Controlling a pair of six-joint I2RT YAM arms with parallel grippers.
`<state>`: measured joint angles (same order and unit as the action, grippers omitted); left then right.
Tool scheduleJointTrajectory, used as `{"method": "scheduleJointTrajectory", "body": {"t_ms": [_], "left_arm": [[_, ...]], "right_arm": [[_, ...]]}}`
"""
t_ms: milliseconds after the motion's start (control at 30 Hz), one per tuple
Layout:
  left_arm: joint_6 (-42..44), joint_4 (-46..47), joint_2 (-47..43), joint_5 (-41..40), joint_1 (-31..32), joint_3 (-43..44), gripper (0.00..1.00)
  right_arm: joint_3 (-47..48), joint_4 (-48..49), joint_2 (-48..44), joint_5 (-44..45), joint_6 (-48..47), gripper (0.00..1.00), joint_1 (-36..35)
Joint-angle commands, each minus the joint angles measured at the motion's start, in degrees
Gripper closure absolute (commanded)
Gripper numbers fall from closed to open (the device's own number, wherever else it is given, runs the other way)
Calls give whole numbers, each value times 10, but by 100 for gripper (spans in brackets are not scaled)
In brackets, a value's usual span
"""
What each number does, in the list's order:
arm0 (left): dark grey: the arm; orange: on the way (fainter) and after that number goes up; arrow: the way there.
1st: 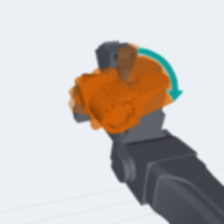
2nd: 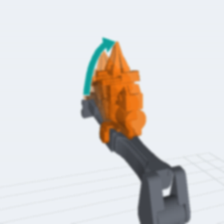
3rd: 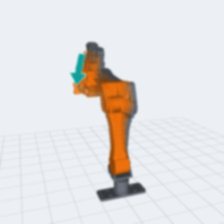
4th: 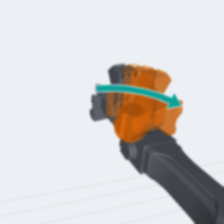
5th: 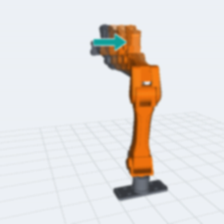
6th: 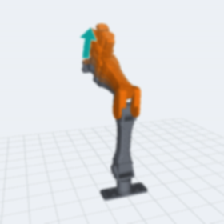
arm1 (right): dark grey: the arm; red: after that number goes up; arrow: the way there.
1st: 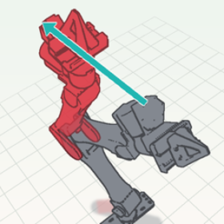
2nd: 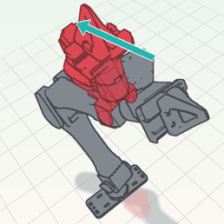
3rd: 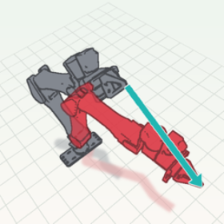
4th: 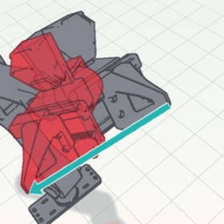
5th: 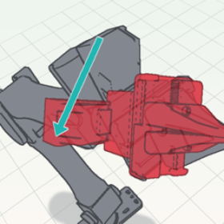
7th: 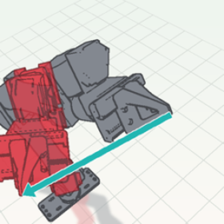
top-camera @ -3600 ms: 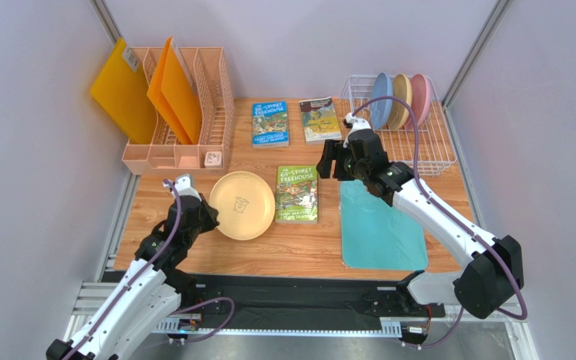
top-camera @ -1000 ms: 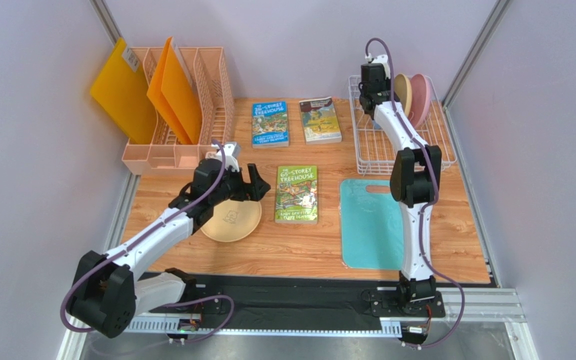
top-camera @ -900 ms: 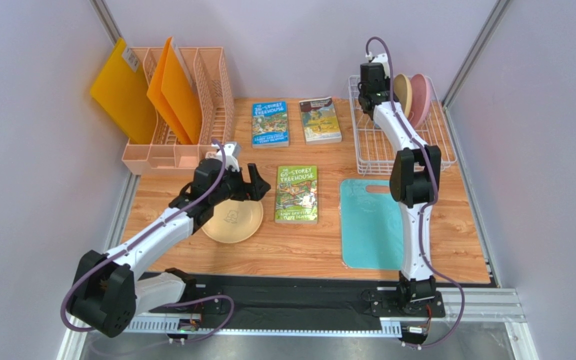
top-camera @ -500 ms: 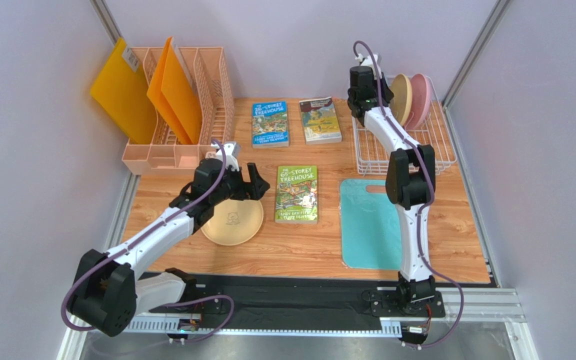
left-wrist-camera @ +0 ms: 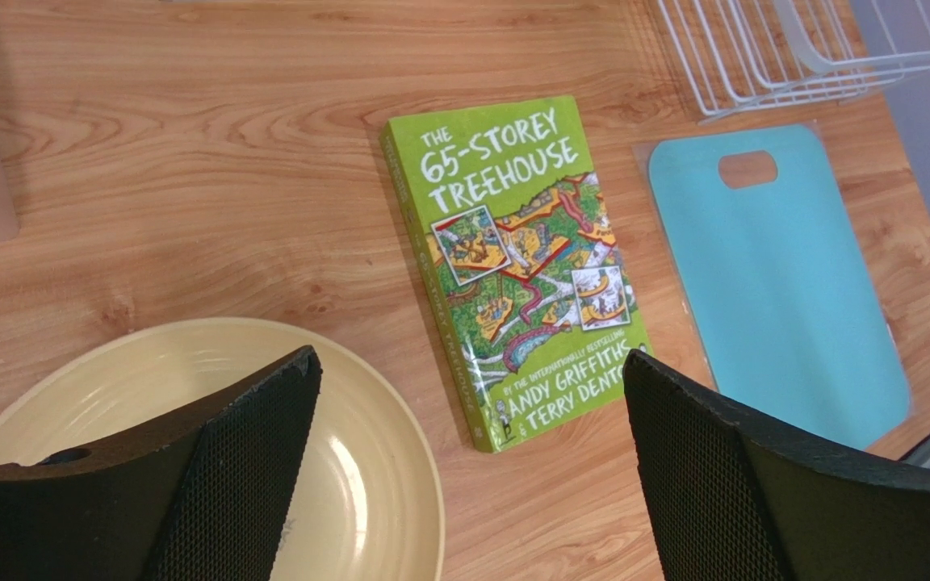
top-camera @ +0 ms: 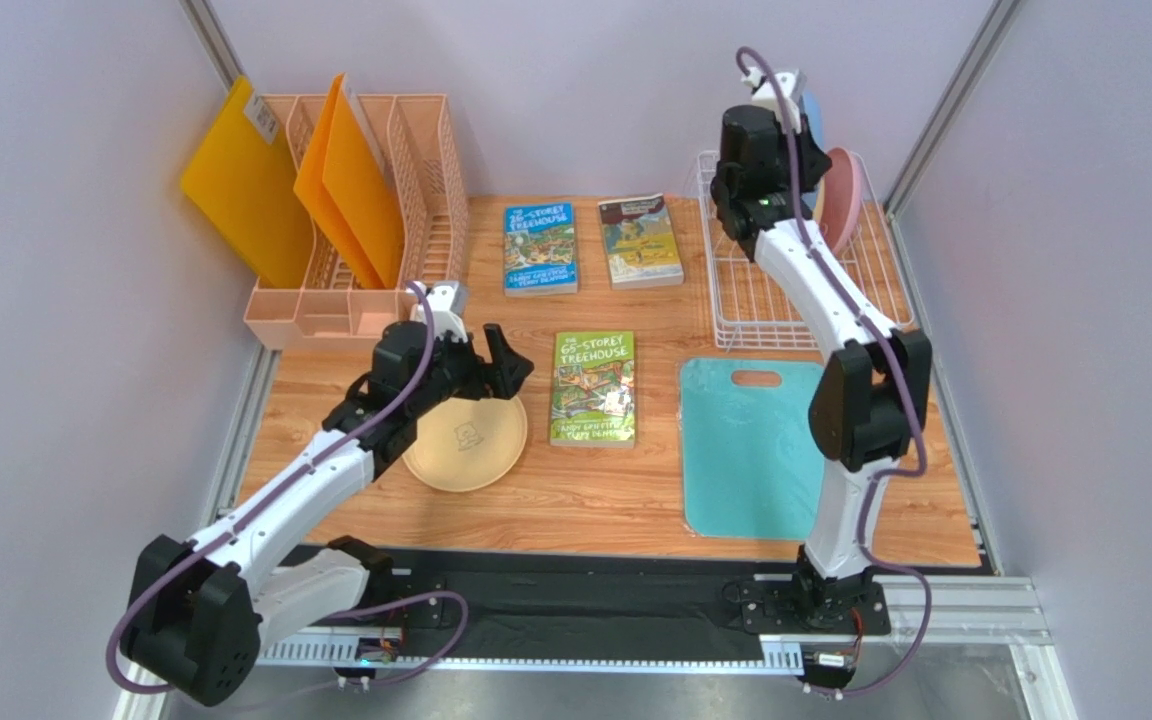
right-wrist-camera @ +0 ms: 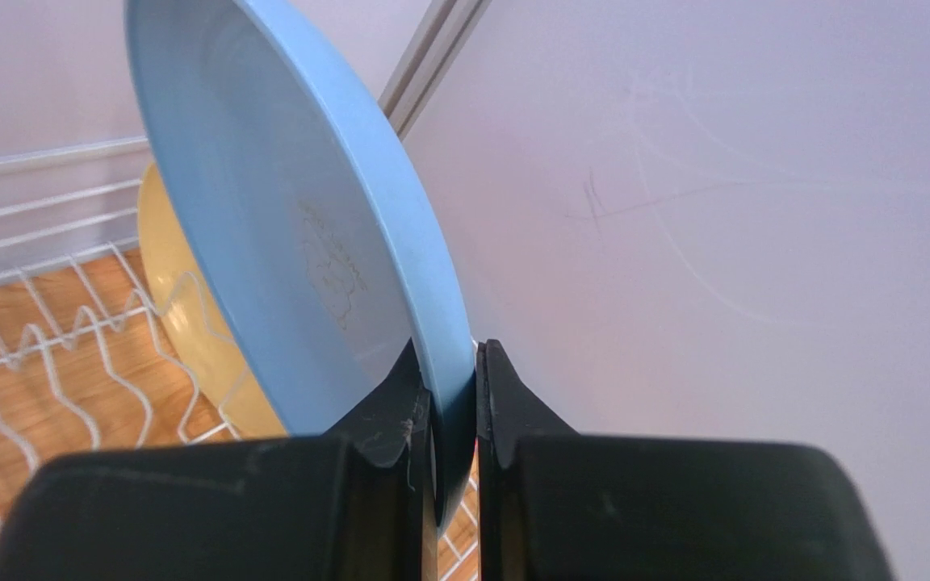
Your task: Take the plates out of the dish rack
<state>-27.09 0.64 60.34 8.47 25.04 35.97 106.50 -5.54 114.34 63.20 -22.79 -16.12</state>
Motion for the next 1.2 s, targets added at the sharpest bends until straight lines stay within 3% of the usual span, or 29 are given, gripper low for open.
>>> {"method": "scheduleJointTrajectory", "body": {"t_ms": [0, 33, 133, 300, 500, 633, 1033, 1167], "left_arm": [[-2, 23, -29, 8, 2, -12, 1], [-4, 26, -32, 13, 2, -12, 1], [-5, 31, -36, 33, 3, -12, 0], [-23, 63, -44, 51, 3, -32, 1], [-44, 103, -37, 66, 4, -44, 0], [-43, 106, -29, 66, 8, -40, 0], [-42, 103, -19, 16, 20, -53, 6], [-38, 96, -27, -2, 24, -50, 27]], "right_arm": [[7, -177, -130, -94, 197, 100, -25], [3, -244, -146, -130, 224, 100, -26], [-53, -300, -212, -266, 321, 99, -34], [-209, -281, -322, -468, 391, 97, -51], [-334, -214, -379, -662, 461, 94, -77], [-402, -164, -381, -722, 497, 94, -101], [-463, -64, -374, -844, 567, 93, -117], [-478, -40, -374, -881, 586, 93, -116]]}}
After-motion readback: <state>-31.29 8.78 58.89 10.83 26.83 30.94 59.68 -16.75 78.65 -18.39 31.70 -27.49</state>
